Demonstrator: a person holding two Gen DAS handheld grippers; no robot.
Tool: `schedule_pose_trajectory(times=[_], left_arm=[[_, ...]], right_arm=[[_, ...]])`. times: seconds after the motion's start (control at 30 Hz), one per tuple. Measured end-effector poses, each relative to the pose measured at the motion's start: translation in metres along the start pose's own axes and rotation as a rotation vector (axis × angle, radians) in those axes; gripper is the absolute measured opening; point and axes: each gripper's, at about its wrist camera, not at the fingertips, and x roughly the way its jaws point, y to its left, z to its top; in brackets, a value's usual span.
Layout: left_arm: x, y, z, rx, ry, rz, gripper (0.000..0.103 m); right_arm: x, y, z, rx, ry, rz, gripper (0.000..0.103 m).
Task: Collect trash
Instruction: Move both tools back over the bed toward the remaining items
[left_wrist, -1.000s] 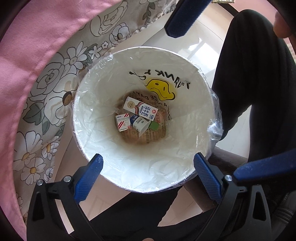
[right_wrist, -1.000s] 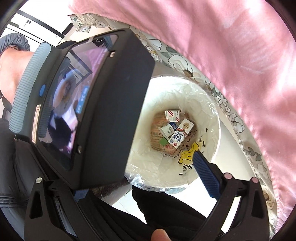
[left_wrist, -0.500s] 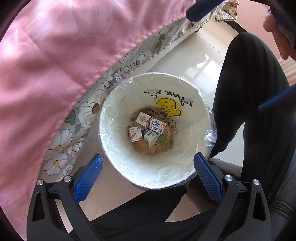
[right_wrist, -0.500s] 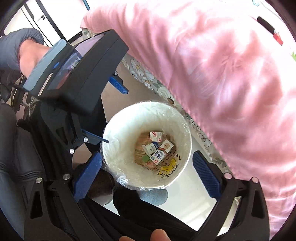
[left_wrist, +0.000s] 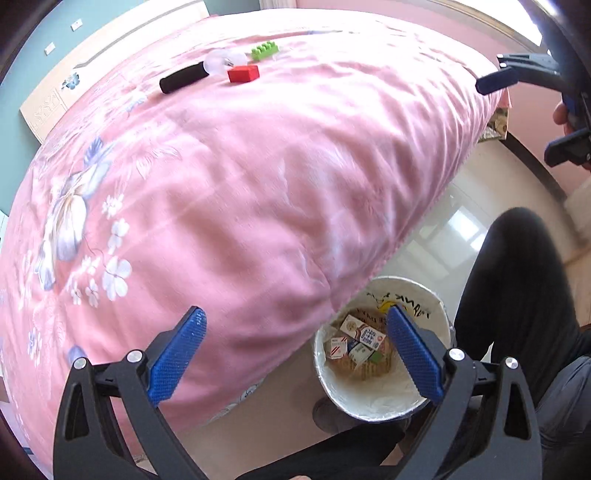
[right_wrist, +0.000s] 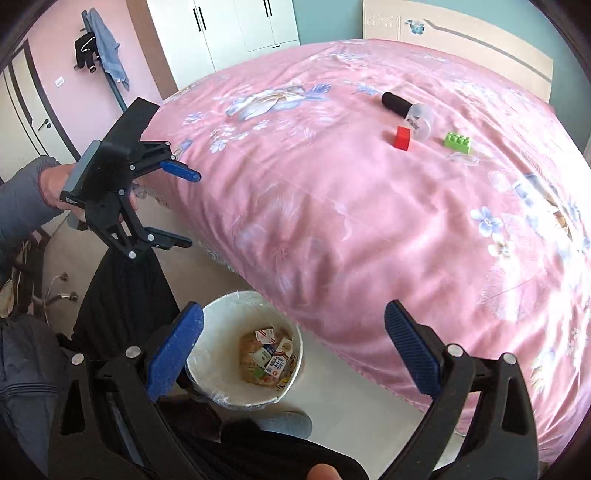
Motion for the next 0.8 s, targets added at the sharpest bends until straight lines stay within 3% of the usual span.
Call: schedule_pose_trajectory(times=[0.2,0.33,0.63,0.8], left_arm=[[-0.024,0.036,0.045,0.018,-0.077,0.061,0.099],[-0.022,0.058,0.070,0.061,-0.081,0.071,0.099],[0.006,0.096,0.148,0.214,-0.130,0.076,0.100],[0.039,0.128,0.194,0.278,-0.098,0.069,0.100]], right_arm=[[-0.020,-0.025,0.007,-0.051,-0.039,-0.044,0.096],[-0.025,-0.039,0.015,-0.101,-0.053,-0.039,0.096],[0.010,-0.098,0.060,-0.212,0.006,-0.068,0.096],[0.036,-0.147,0.095,-0.213,0.029,-0.107,0.096]])
